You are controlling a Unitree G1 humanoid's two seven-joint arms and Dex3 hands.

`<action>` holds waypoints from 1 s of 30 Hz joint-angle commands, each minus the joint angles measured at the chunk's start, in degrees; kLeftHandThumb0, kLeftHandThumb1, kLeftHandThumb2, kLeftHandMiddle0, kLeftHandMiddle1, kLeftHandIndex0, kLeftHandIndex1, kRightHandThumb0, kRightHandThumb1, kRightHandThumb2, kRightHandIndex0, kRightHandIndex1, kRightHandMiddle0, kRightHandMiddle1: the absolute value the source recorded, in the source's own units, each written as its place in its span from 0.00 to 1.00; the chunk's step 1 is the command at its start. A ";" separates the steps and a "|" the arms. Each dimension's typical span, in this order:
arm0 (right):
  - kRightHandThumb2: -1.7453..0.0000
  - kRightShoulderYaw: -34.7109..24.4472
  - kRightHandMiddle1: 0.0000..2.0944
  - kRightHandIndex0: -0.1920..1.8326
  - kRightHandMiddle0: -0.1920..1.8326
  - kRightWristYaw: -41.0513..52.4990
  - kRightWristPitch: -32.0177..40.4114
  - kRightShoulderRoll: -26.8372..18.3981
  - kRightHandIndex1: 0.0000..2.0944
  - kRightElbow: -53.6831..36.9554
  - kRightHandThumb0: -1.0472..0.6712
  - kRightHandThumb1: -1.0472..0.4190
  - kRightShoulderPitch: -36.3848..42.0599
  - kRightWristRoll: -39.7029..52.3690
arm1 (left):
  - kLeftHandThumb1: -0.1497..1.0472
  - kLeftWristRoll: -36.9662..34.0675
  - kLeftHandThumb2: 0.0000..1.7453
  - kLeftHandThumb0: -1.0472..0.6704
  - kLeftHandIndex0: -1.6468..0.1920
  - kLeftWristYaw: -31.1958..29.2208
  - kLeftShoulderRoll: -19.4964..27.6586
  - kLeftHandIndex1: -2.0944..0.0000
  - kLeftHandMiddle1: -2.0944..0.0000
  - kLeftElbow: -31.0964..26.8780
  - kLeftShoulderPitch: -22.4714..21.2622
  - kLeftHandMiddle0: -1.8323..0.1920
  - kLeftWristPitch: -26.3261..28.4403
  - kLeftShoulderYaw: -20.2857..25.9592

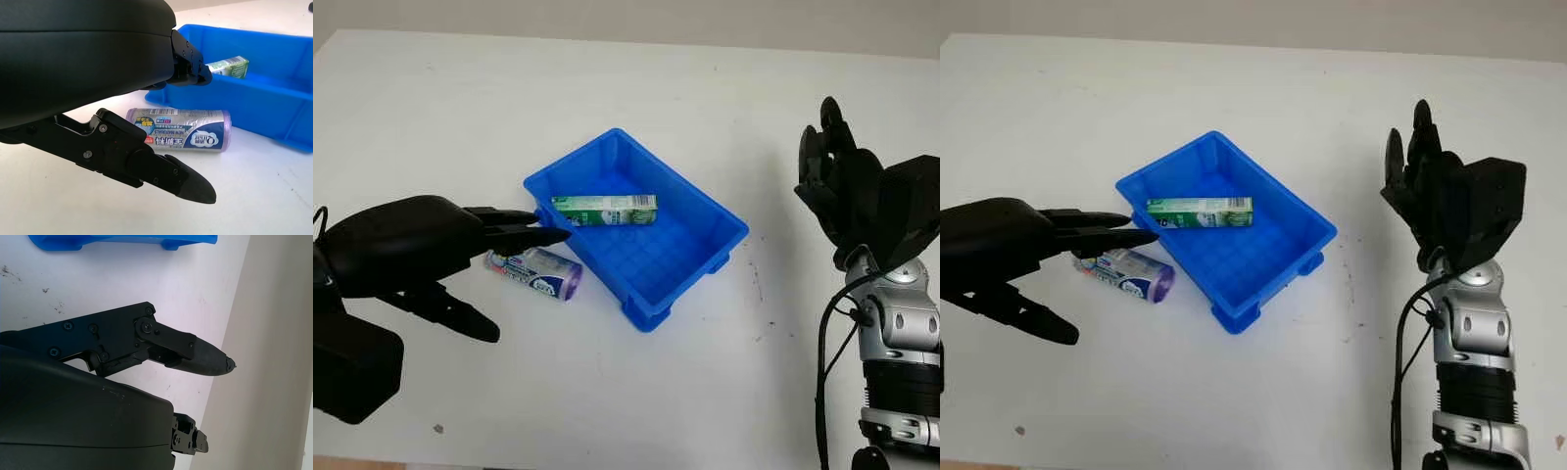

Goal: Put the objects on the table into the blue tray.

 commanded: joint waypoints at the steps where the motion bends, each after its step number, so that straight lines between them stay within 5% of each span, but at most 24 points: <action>1: 0.60 -0.55 0.00 0.00 0.00 0.04 -0.07 -0.76 0.00 -0.68 0.20 0.00 -0.34 0.31 | 0.89 0.83 0.03 0.25 0.76 0.17 0.54 0.97 0.97 -1.03 0.17 0.80 0.72 -1.08; 21: 0.59 -1.03 0.00 0.00 0.00 -0.09 0.45 -0.56 0.00 -4.17 0.20 0.00 1.77 0.94 | 0.91 8.43 0.04 0.27 0.76 4.71 -2.14 0.98 0.98 5.16 -8.71 0.80 -3.01 -11.53; 28: 0.59 -1.04 0.00 0.00 0.00 -0.49 1.55 -0.25 0.00 -5.86 0.20 0.00 2.64 1.40 | 0.90 15.85 0.03 0.38 0.65 17.57 -6.10 0.93 0.94 11.95 -10.07 0.71 -9.79 -13.25; 29: 0.59 -1.03 0.00 0.00 0.00 -0.51 1.98 -0.26 0.00 -6.37 0.20 0.00 2.82 1.45 | 0.90 17.27 0.03 0.39 0.63 19.63 -6.40 0.92 0.91 12.83 -10.11 0.68 -10.75 -13.48; 30: 0.58 -1.06 0.00 0.00 0.00 -0.57 2.26 -0.21 0.00 -6.77 0.20 0.00 2.95 1.49 | 0.91 18.83 0.03 0.38 0.64 21.33 -6.50 0.83 0.49 13.34 -10.14 0.79 -11.40 -13.70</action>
